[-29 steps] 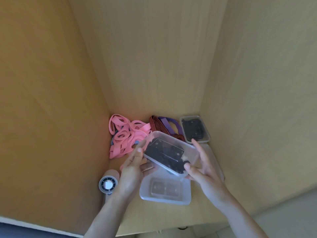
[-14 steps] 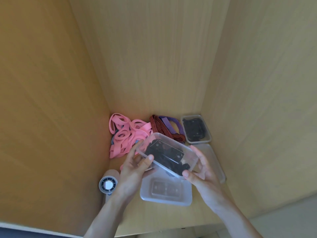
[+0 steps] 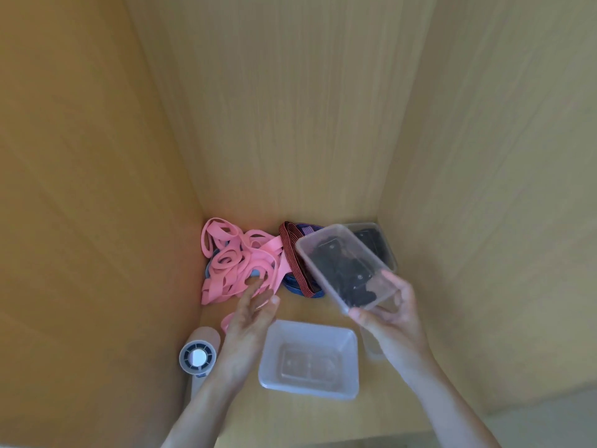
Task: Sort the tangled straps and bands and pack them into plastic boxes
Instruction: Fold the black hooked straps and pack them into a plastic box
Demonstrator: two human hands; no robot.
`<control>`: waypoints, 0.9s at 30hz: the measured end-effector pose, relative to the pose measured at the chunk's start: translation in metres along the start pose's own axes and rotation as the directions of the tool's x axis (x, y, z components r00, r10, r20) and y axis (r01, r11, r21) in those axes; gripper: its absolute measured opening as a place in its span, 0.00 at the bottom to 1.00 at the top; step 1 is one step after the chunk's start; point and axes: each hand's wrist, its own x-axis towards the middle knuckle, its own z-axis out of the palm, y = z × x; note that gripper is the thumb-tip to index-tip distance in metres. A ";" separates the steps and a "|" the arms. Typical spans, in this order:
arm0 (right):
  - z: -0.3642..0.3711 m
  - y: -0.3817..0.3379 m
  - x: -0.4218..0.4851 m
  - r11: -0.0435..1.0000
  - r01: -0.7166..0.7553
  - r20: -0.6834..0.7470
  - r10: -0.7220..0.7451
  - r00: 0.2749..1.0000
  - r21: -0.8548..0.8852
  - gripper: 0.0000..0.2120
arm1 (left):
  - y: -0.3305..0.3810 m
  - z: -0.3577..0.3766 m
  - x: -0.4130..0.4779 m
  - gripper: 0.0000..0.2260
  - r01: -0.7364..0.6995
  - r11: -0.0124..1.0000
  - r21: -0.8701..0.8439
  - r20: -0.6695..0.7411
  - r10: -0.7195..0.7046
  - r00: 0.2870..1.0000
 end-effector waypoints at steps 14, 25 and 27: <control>-0.007 0.033 0.098 0.990 0.047 -0.359 -0.092 0.929 -0.133 0.41 | -0.014 -0.002 -0.023 0.17 0.012 0.960 0.280 -0.008 -0.011 1.000; -0.024 0.045 0.110 0.894 -0.093 -0.371 -0.085 0.925 -0.437 0.46 | -0.028 -0.006 -0.032 0.20 0.062 0.967 0.245 -0.021 -0.058 0.998; -0.028 0.046 0.111 0.881 -0.106 -0.368 -0.082 0.926 -0.461 0.48 | -0.030 -0.004 -0.032 0.21 0.060 0.967 0.247 -0.018 -0.058 0.998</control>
